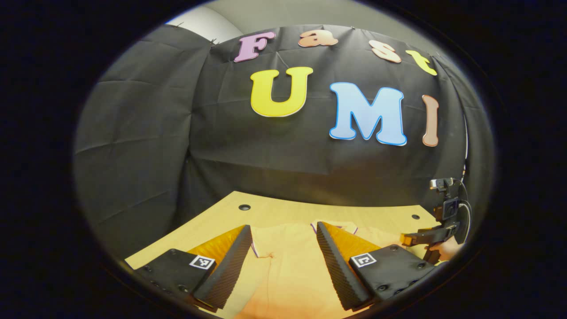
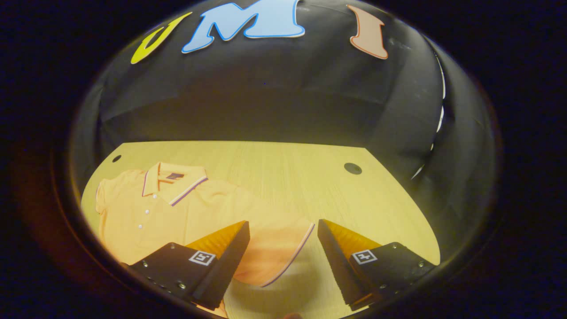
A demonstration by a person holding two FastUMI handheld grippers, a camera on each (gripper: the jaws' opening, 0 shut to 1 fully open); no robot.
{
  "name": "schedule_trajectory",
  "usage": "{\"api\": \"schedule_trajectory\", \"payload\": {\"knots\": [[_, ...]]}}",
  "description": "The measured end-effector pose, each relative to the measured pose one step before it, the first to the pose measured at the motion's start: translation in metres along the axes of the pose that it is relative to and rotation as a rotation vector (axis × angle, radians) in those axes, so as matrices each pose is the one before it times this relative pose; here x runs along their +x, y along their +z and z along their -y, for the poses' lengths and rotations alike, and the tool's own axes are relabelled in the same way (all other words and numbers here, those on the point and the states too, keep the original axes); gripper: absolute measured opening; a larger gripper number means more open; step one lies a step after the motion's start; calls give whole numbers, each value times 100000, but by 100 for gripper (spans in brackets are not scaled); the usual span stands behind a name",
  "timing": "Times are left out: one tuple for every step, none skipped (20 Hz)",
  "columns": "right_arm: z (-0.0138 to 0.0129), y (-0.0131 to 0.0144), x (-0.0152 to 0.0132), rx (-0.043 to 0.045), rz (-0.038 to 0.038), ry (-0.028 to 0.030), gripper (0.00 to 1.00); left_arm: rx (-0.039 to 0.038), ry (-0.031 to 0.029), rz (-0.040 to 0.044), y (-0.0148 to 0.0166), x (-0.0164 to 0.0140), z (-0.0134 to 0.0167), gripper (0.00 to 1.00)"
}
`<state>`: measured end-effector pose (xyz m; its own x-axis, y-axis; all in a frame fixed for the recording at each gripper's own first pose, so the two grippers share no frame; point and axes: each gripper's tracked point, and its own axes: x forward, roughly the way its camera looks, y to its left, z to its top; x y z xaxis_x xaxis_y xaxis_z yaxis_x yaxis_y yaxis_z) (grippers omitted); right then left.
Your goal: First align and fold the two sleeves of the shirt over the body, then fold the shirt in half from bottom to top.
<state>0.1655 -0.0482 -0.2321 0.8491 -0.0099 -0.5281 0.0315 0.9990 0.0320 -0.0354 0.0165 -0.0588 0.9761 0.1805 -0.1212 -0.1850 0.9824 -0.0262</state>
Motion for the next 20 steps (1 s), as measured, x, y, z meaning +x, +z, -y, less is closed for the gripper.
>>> {"api": "schedule_trajectory", "payload": {"knots": [[242,-342,618,928,-1798,240,96,66,314,-292,-103,-136,78,94],[20,-613,444,913,-1806,-147,96,193,523,-149,-76,-12,78,94],[200,-223,365,915,-1816,-186,96,259,409,-217,-83,-82,111,94],[185,-263,543,1235,-1269,-131,96,368,363,-256,-55,-85,162,94],[116,-413,519,1229,-1315,52,96,404,307,-338,-42,-172,100,94],[82,-254,320,1028,-1309,128,96,327,16,-206,38,-68,217,94],[161,-318,295,811,-1076,-132,96,289,-52,-241,-7,-99,134,94],[105,-187,257,423,-1012,-277,96,205,2,237,63,-26,93,94],[-36,-207,313,257,-720,-27,96,139,-233,509,-40,-69,130,94],[-28,-213,144,44,-892,151,96,369,-296,152,-48,-4,158,94],[-55,235,155,581,1070,137,96,542,-357,153,223,-23,91,94],[-13,111,96,165,233,-214,96,420,-452,245,95,83,89,95],[-107,-90,-58,566,-250,475,96,191,-340,188,6,-11,108,96],[-218,-30,-56,1466,-687,1174,96,-80,-226,458,186,-35,-24,96],[-156,-215,-80,1600,-1208,592,96,-178,-214,365,117,-174,-39,96],[-7,240,168,270,624,-19,89,-220,-343,8,-33,-12,52,95],[-151,-182,-47,-254,-440,33,89,-91,-666,-153,-153,-23,143,95],[-172,5,121,105,-18,232,76,108,-401,79,-9,56,4,94],[-76,17,207,203,-315,218,67,26,-153,325,141,-76,-53,94],[-116,-69,-256,460,-312,284,56,-244,-327,454,163,33,-59,96]]}}
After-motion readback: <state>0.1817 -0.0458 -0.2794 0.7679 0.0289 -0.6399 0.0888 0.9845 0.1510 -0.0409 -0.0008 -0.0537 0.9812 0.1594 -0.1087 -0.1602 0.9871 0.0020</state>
